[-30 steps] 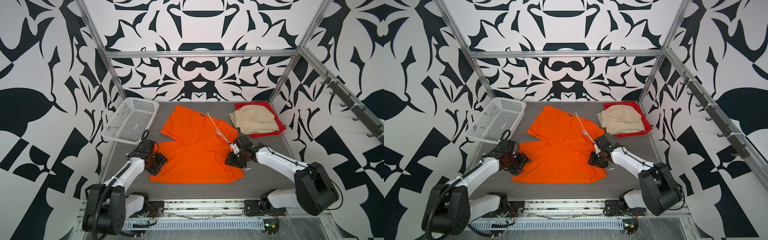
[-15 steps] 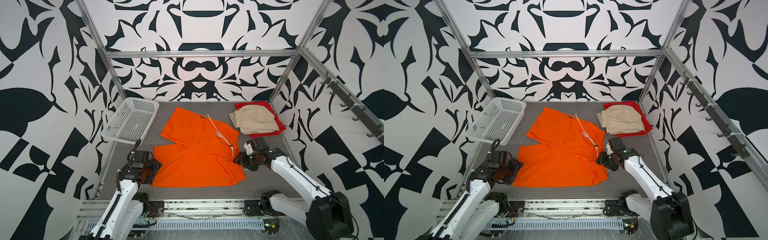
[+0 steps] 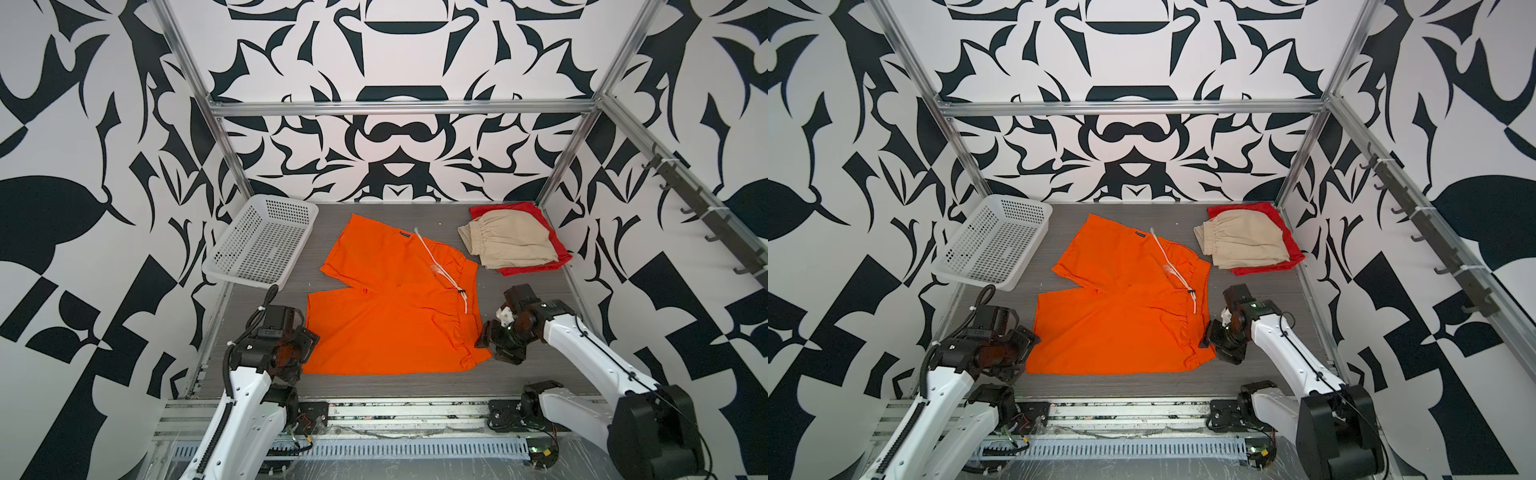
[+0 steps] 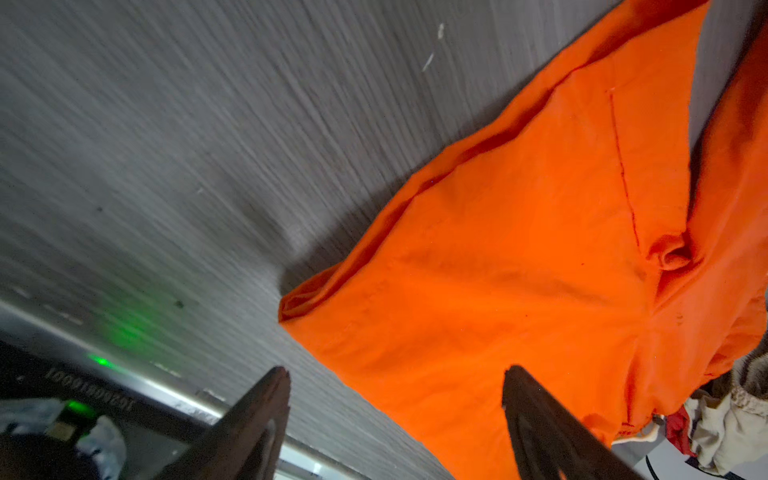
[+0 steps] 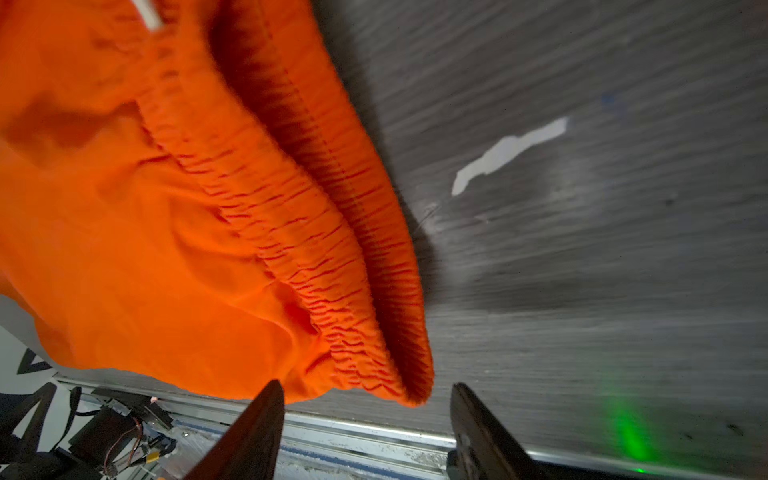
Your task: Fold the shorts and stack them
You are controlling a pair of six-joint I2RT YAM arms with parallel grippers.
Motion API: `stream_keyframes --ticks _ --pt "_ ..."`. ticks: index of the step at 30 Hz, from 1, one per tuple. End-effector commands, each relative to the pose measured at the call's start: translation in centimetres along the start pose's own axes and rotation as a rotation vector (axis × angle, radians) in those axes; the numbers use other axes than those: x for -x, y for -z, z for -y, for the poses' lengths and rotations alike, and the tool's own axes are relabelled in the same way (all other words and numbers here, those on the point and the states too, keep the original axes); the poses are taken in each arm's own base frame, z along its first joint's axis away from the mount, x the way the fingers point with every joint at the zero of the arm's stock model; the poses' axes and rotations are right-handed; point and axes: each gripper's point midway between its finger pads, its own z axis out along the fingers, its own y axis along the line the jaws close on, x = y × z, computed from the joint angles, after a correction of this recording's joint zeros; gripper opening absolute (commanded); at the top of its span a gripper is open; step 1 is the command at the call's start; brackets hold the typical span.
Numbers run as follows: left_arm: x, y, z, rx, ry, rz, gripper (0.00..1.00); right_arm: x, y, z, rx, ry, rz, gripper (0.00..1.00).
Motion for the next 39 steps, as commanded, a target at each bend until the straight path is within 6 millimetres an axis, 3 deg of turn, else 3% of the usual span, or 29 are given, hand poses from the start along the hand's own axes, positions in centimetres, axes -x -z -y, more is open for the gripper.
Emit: stream_keyframes --ticks 1,4,7,9,13,23,25,28,34,39 --pt "-1.3 -0.9 -2.4 0.098 0.062 -0.069 0.84 0.2 -1.2 -0.7 0.028 -0.016 -0.027 0.66" --pt "-1.2 -0.8 -2.8 0.131 0.056 -0.065 0.84 0.1 -2.1 -0.6 0.015 -0.011 -0.045 0.57" --pt "-1.0 -0.7 -2.8 0.131 0.060 -0.052 0.81 0.2 -2.4 -0.7 0.017 -0.014 -0.045 0.32" --pt "-1.0 -0.8 -2.8 0.132 0.065 -0.053 0.80 0.3 -2.4 -0.9 0.032 -0.019 -0.036 0.20" --pt "-1.0 -1.3 -3.4 0.154 0.073 -0.048 0.76 0.5 -2.2 -1.4 0.056 -0.026 -0.017 0.08" --pt "-1.1 -4.3 -3.6 0.143 0.124 -0.073 0.60 0.6 -1.7 -1.8 0.072 -0.019 -0.003 0.01" --pt "-0.8 -4.4 -3.2 0.137 0.125 -0.062 0.49 0.6 -1.5 -2.0 0.077 -0.016 -0.002 0.00" --pt "-0.2 -4.0 -2.6 0.131 0.108 -0.036 0.25 0.6 -0.7 -2.6 0.091 -0.007 0.009 0.00" --pt "0.6 -0.1 -0.7 0.103 0.048 0.013 0.01 -0.1 2.9 -3.4 0.089 0.022 0.048 0.00" --pt "1.6 5.1 -0.1 0.062 0.000 0.115 0.00 -2.8 5.0 -2.8 0.050 0.038 0.028 0.00"
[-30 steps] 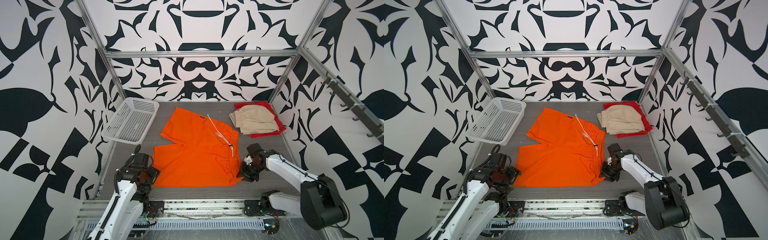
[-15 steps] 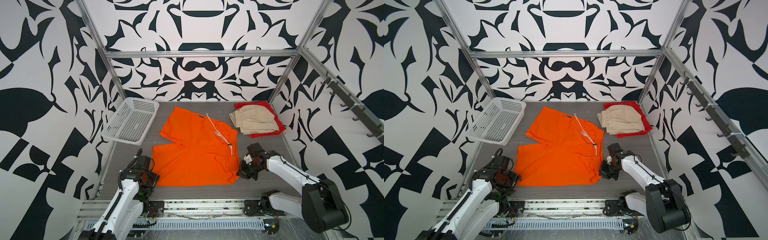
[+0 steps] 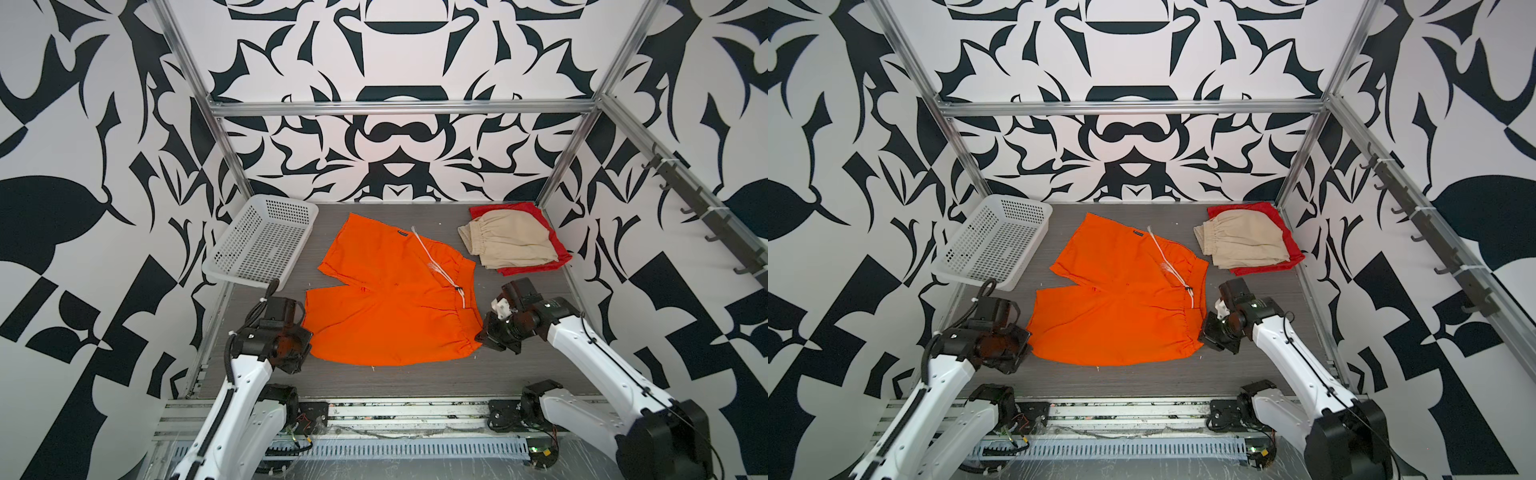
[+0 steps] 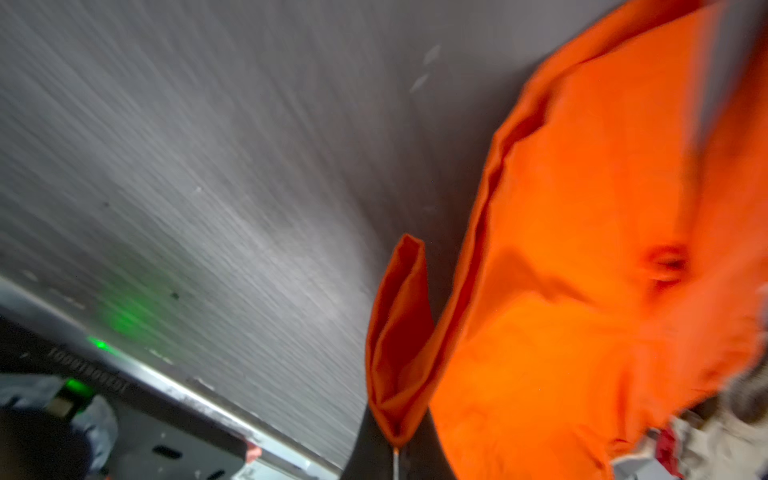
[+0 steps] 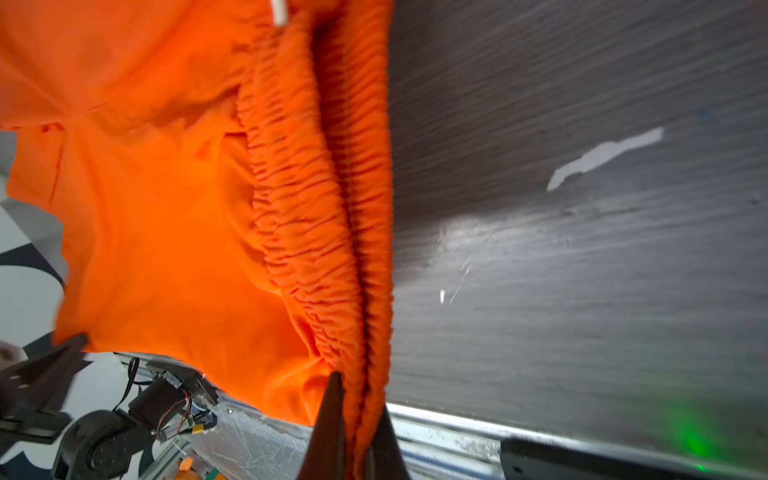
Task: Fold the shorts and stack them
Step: 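Fold the near half of the orange shorts over toward the far edge with both grippers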
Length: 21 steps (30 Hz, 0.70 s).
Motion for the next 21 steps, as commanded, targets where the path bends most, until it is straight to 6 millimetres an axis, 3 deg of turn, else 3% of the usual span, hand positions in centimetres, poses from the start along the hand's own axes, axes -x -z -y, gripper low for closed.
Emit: stream_keyframes --ticks 1,5,12,17,21 --pt "0.6 3.4 -2.1 0.082 -0.040 0.064 0.00 -2.4 2.2 0.6 -0.048 -0.020 -0.038 0.00" --pt "1.8 6.7 0.5 0.073 -0.155 0.103 0.00 -3.1 4.9 -1.6 0.017 -0.002 -0.035 0.00" --pt "6.3 10.3 9.8 0.035 -0.396 0.218 0.00 -1.0 7.4 -5.0 0.057 0.078 -0.026 0.00" --pt "8.9 10.8 16.5 -0.010 -0.508 0.265 0.00 1.7 8.0 -5.2 0.075 0.043 -0.030 0.00" --pt "10.8 9.7 21.5 -0.033 -0.571 0.285 0.00 3.6 7.9 -4.8 0.094 0.006 -0.063 0.00"
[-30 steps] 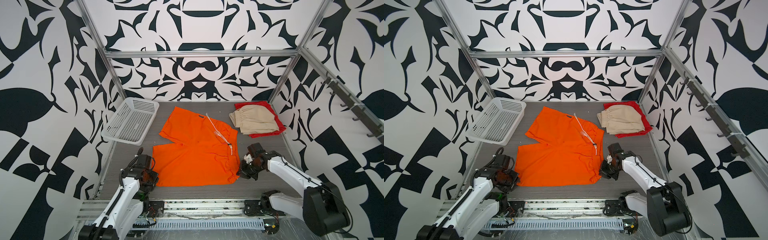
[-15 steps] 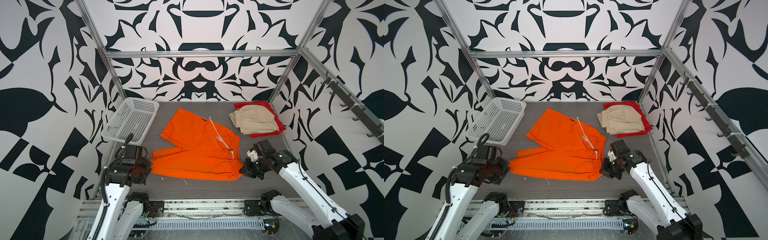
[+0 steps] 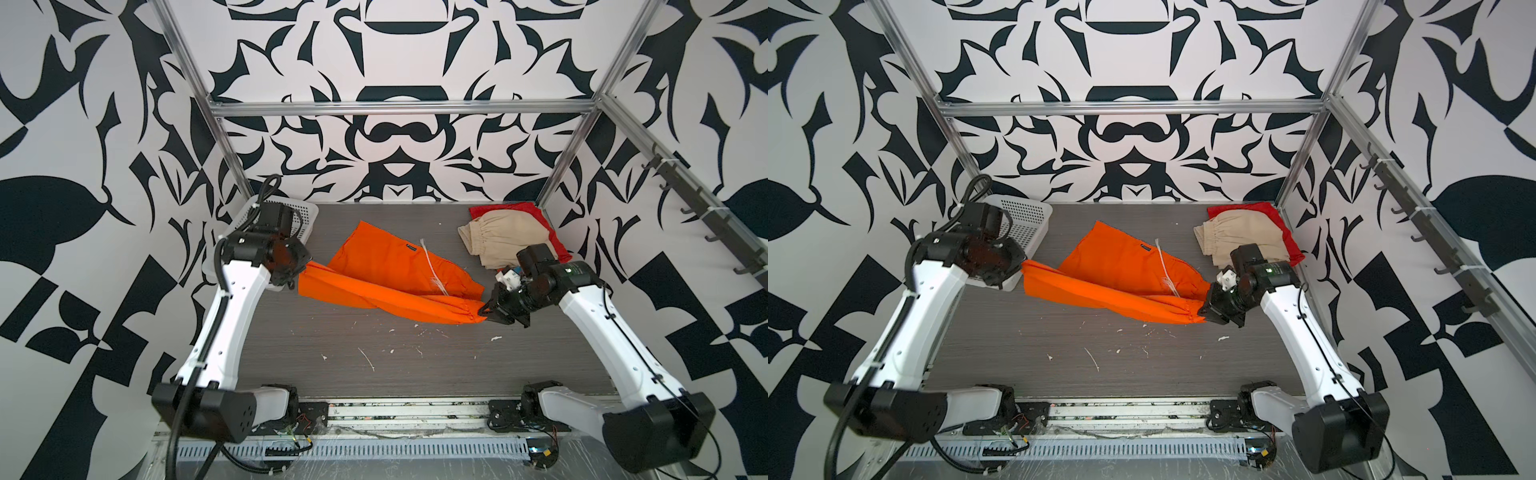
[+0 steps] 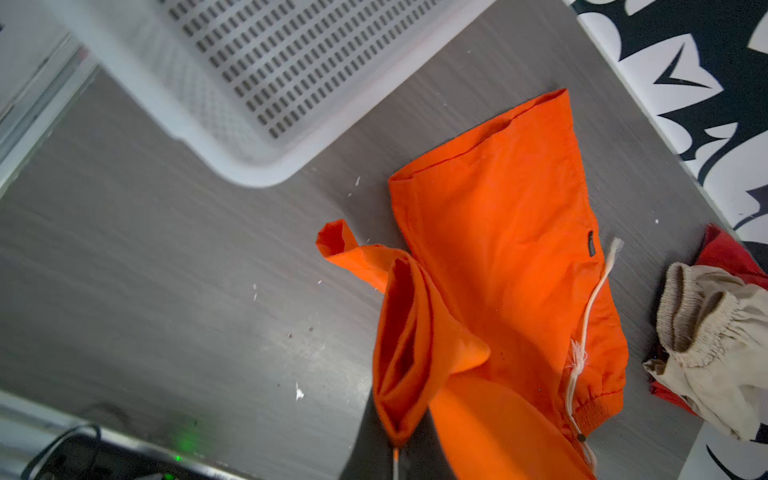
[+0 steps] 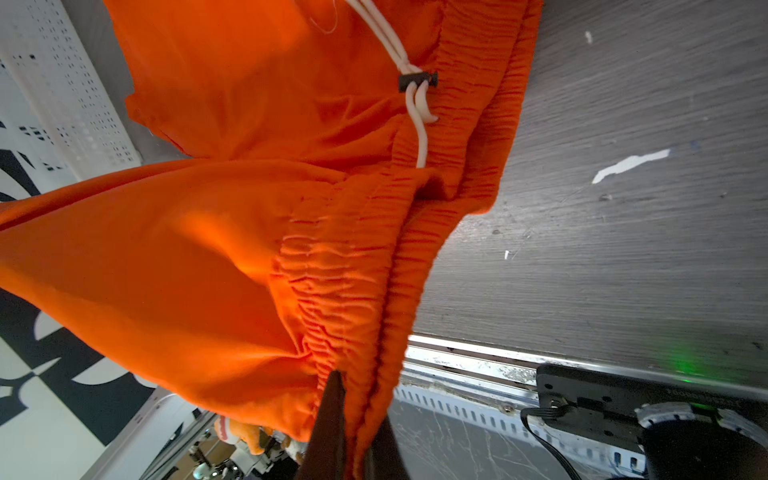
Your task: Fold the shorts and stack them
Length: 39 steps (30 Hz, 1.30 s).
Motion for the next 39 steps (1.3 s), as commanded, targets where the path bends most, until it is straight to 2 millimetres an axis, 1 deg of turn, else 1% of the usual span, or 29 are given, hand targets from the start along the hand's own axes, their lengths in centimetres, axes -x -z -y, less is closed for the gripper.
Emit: stream_keyframes --ticks 1,2,3,6,10,12,13,14,15,16,17,18,20,21,23,24,26,27,28,29,31,33,35,37,39 --pt "4.0 -0.3 1.8 0.006 -0.093 0.096 0.00 0.7 0.8 0.6 -0.010 0.017 -0.020 0.00" --pt "4.7 -0.9 2.5 -0.001 -0.107 0.095 0.00 1.2 0.8 0.7 -0.011 0.011 -0.022 0.00" --pt "5.6 -1.0 3.4 -0.013 -0.117 0.108 0.00 1.6 0.8 0.9 -0.012 0.006 -0.024 0.00" --pt "7.3 -2.5 5.5 -0.037 -0.144 0.102 0.00 2.7 0.5 1.1 -0.008 -0.008 -0.047 0.00" --pt "8.5 -5.7 7.6 -0.053 -0.163 0.066 0.00 4.3 -0.3 1.6 -0.010 -0.024 -0.066 0.00" --pt "8.8 -7.7 8.3 -0.055 -0.166 0.040 0.00 5.7 -0.9 2.0 -0.009 -0.038 -0.069 0.00" --pt "8.9 -8.7 8.7 -0.056 -0.166 0.029 0.00 6.4 -1.3 2.3 -0.007 -0.044 -0.069 0.03" --pt "9.0 -9.9 9.1 -0.058 -0.168 0.014 0.02 7.3 -1.7 2.5 -0.005 -0.051 -0.065 0.14" --pt "9.0 -11.4 9.6 -0.065 -0.170 -0.004 0.08 8.4 -2.0 2.8 -0.008 -0.056 -0.053 0.22" --pt "9.2 -12.6 10.1 -0.076 -0.172 -0.012 0.16 9.7 -2.3 3.1 -0.012 -0.055 -0.032 0.26" --pt "9.4 -14.0 10.8 -0.094 -0.171 -0.019 0.29 11.3 -2.5 3.5 -0.021 -0.066 0.006 0.34" --pt "9.6 -15.4 11.4 -0.109 -0.168 -0.023 0.38 12.9 -2.5 3.8 -0.025 -0.077 0.045 0.38" --pt "10.1 -17.4 12.5 -0.134 -0.158 -0.035 0.53 15.5 -2.2 4.2 -0.049 -0.087 0.124 0.47" --pt "10.5 -17.9 13.1 -0.144 -0.158 -0.035 0.59 16.6 -1.7 4.2 -0.071 -0.083 0.164 0.51" --pt "10.8 -18.5 13.6 -0.149 -0.158 -0.036 0.68 17.8 -0.5 3.7 -0.081 -0.076 0.226 0.55" --pt "10.9 -18.2 13.8 -0.153 -0.157 -0.034 0.71 18.1 0.4 3.4 -0.087 -0.067 0.263 0.57" --pt "10.5 -17.4 13.7 -0.165 -0.157 -0.034 0.71 18.1 2.1 2.5 -0.093 -0.034 0.339 0.59" --pt "10.1 -16.6 13.7 -0.182 -0.161 -0.029 0.71 17.9 2.8 1.9 -0.097 0.001 0.378 0.59" --pt "9.3 -16.5 13.4 -0.192 -0.154 -0.037 0.70 17.5 3.1 1.2 -0.099 0.038 0.403 0.59" --pt "8.6 -16.1 13.3 -0.221 -0.146 -0.034 0.69 16.7 3.1 0.1 -0.097 0.099 0.419 0.59" --pt "5.9 -16.3 12.5 -0.263 -0.125 -0.074 0.66 14.8 2.1 -1.7 -0.087 0.187 0.411 0.59" --pt "2.9 -17.0 11.3 -0.274 -0.102 -0.130 0.62 12.9 -0.1 -3.2 -0.062 0.240 0.363 0.59" --pt "0.5 -18.3 10.2 -0.270 -0.085 -0.167 0.61 11.7 -2.5 -4.2 -0.039 0.268 0.328 0.58" --pt "-1.2 -19.9 9.0 -0.247 -0.066 -0.207 0.60 11.1 -4.7 -5.1 -0.017 0.299 0.310 0.58" --pt "-2.2 -21.5 8.1 -0.223 -0.056 -0.226 0.59 10.9 -6.6 -5.8 0.002 0.310 0.280 0.58"
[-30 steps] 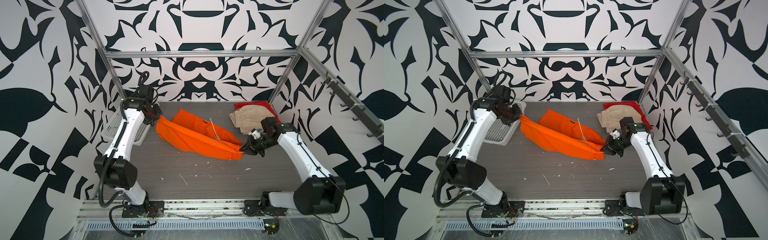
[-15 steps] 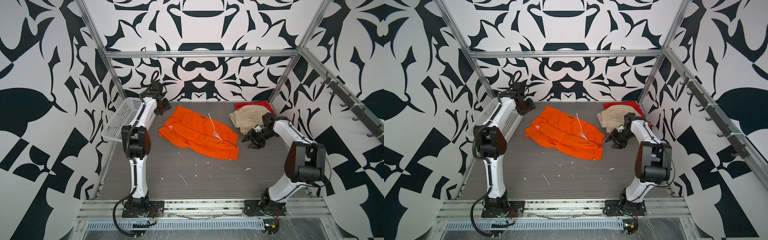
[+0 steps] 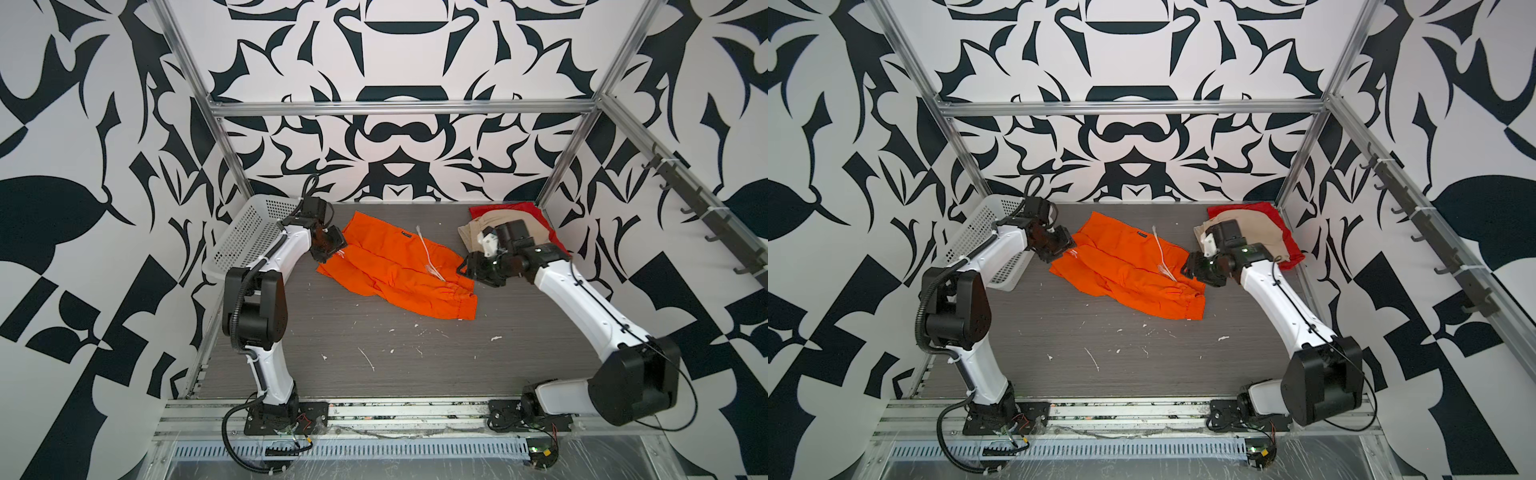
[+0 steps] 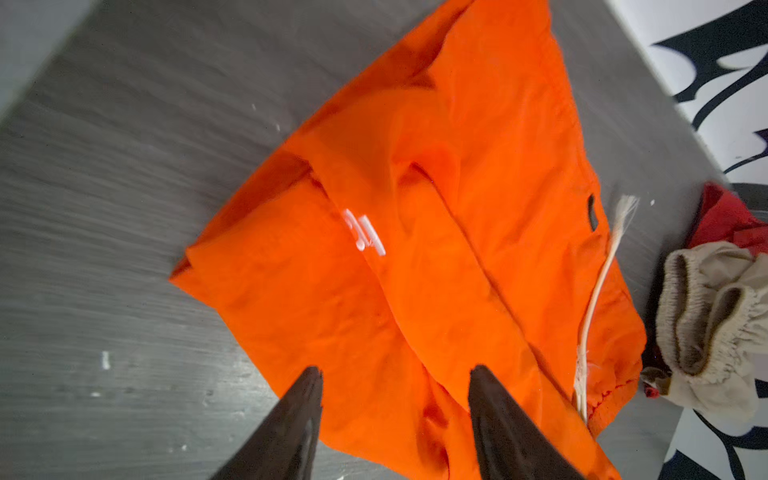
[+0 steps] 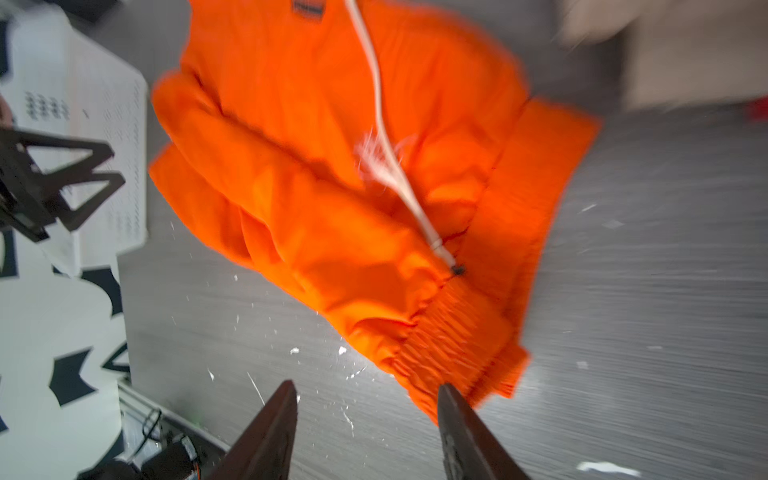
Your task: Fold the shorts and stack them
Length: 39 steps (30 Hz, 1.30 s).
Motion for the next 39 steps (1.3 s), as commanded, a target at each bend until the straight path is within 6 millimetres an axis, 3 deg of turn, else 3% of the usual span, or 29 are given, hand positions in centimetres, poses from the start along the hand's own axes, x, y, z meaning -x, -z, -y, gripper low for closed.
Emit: stream_keyframes --ticks 1,6,10,16,21,23,26,29,31,35,39 --pt "-0.6 -2.8 -0.6 -0.027 0.046 -0.016 0.59 0.5 -2.7 -0.8 0.025 -0.014 0.003 0.58" --pt "-1.1 -5.5 -2.2 0.008 0.079 -0.024 0.59 -0.4 -5.2 -2.6 -0.005 0.161 -0.015 0.60" --pt "-2.8 -6.2 -4.4 0.069 0.091 -0.049 0.59 -0.7 -5.2 -1.8 -0.056 0.208 -0.009 0.62" --pt "-7.3 -4.5 -7.9 0.126 0.115 -0.078 0.59 -2.0 -3.1 -0.3 -0.088 0.193 0.001 0.65" --pt "-10.2 -1.2 -9.2 0.113 0.137 -0.059 0.60 -2.3 -0.4 1.2 -0.150 0.310 0.108 0.66" --pt "-10.4 0.3 -8.9 0.093 0.139 -0.035 0.60 -2.0 0.5 0.3 -0.144 0.459 0.178 0.66" --pt "-9.9 2.5 -8.2 0.075 0.134 0.013 0.61 -1.9 0.8 -2.7 -0.146 0.773 0.273 0.68" --pt "-8.8 4.6 -7.7 0.062 0.129 0.074 0.61 -2.6 -0.5 -5.8 -0.094 1.038 0.277 0.70" --pt "-7.8 5.7 -7.6 0.048 0.137 0.115 0.60 -2.8 -1.6 -6.6 -0.088 1.133 0.256 0.70" --pt "-6.4 6.1 -8.1 0.065 0.165 0.121 0.58 -2.7 -2.8 -5.3 -0.171 1.262 0.167 0.74" --pt "-5.6 4.7 -8.5 0.121 0.130 0.088 0.58 -2.8 -2.4 -1.8 -0.287 1.403 0.100 0.79"
